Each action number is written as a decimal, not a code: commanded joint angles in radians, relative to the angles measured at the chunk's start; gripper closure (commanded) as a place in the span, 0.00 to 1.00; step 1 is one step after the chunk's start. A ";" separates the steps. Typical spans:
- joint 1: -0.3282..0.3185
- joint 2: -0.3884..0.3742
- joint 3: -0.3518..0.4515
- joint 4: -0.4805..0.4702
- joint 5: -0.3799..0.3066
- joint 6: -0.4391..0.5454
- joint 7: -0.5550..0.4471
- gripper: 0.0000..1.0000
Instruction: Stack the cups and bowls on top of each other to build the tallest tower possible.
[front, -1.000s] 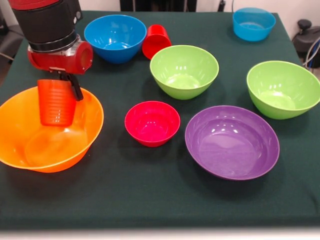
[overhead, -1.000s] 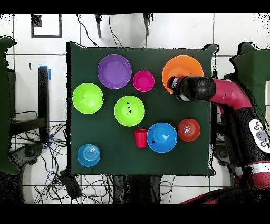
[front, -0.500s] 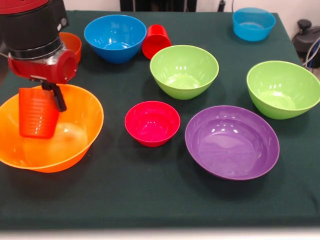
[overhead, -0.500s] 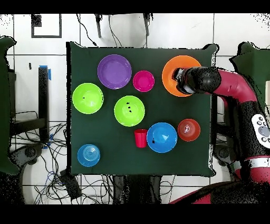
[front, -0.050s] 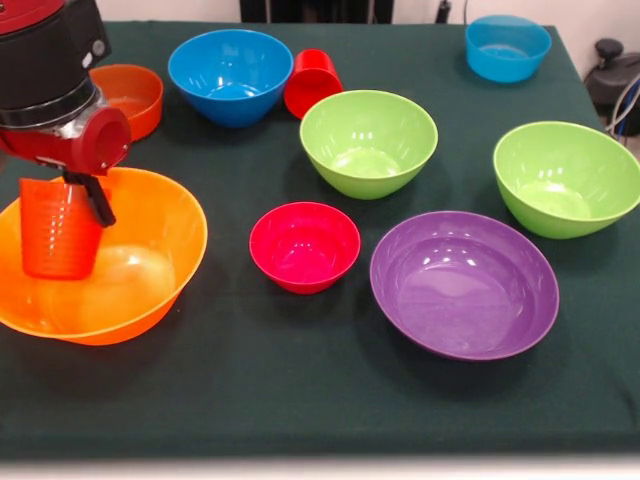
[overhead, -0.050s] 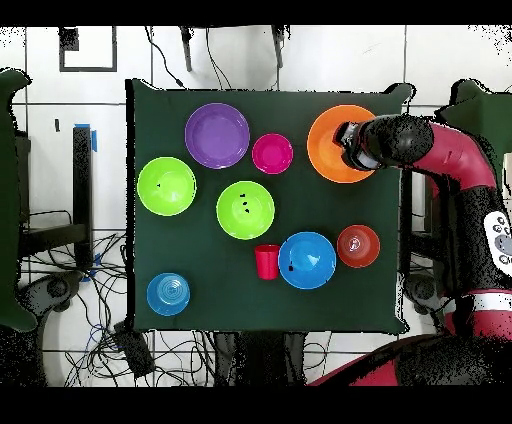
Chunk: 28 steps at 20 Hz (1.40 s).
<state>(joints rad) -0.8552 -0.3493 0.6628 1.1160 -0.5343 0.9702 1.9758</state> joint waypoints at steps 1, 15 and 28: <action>0.069 0.023 -0.022 -0.046 0.045 0.200 -0.128 1.00; 0.087 0.054 -0.045 -0.047 0.052 0.191 -0.107 1.00; 0.084 0.086 -0.045 -0.101 0.054 0.242 -0.152 1.00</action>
<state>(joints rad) -0.7979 -0.2832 0.6628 1.0900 -0.4763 1.0897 1.9758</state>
